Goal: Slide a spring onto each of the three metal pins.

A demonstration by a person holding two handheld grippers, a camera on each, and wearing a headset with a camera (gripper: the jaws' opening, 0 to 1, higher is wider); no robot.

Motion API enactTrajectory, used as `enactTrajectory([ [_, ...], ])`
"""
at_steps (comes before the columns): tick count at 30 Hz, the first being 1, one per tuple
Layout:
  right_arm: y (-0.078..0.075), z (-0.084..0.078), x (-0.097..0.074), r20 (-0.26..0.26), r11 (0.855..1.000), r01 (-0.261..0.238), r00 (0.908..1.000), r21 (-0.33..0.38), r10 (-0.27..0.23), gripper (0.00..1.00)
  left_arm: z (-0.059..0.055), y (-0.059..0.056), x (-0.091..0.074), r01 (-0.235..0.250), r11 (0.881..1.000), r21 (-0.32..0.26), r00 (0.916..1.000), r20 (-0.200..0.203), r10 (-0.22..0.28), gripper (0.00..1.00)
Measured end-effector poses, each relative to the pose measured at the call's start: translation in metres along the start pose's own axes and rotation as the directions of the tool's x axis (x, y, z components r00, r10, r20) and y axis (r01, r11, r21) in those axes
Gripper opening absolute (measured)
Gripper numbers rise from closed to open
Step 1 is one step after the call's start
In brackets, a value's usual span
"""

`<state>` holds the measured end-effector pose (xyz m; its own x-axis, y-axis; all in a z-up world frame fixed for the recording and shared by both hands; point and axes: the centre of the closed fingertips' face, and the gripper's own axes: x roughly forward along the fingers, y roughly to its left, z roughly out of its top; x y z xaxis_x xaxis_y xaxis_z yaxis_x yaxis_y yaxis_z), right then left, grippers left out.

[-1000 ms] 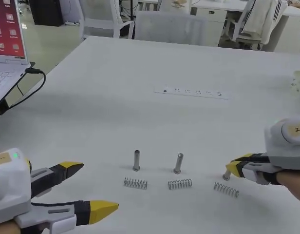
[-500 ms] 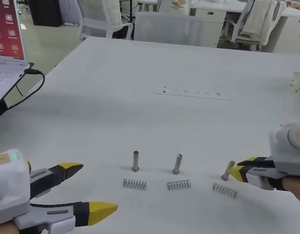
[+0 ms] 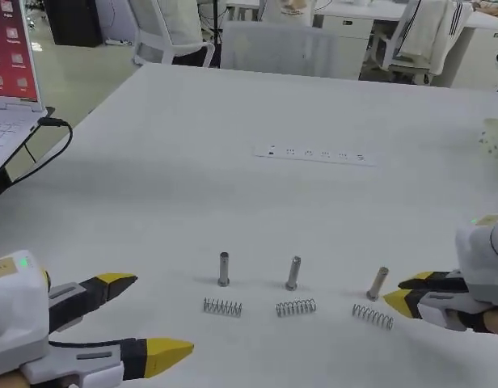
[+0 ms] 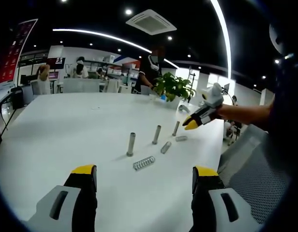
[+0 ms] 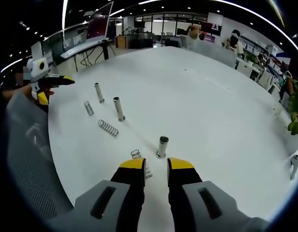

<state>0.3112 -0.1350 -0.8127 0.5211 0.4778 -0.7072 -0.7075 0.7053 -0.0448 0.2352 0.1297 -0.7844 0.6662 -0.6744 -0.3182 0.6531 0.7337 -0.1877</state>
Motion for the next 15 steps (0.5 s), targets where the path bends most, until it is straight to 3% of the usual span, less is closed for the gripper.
enactTrajectory([
  [8, 0.011, -0.013, 0.006, -0.054, 0.996, -0.073, 0.9961, -0.042, 0.070, 0.15, 0.000, 0.000, -0.001, -0.003, 1.000, -0.002, 1.0000, 0.001, 0.003, 0.77],
  [15, 0.013, -0.024, 0.009, -0.095, 0.991, -0.111, 0.9901, -0.076, 0.103, 0.15, -0.001, 0.001, 0.000, -0.005, 1.000, -0.006, 1.0000, 0.002, 0.005, 0.77],
])
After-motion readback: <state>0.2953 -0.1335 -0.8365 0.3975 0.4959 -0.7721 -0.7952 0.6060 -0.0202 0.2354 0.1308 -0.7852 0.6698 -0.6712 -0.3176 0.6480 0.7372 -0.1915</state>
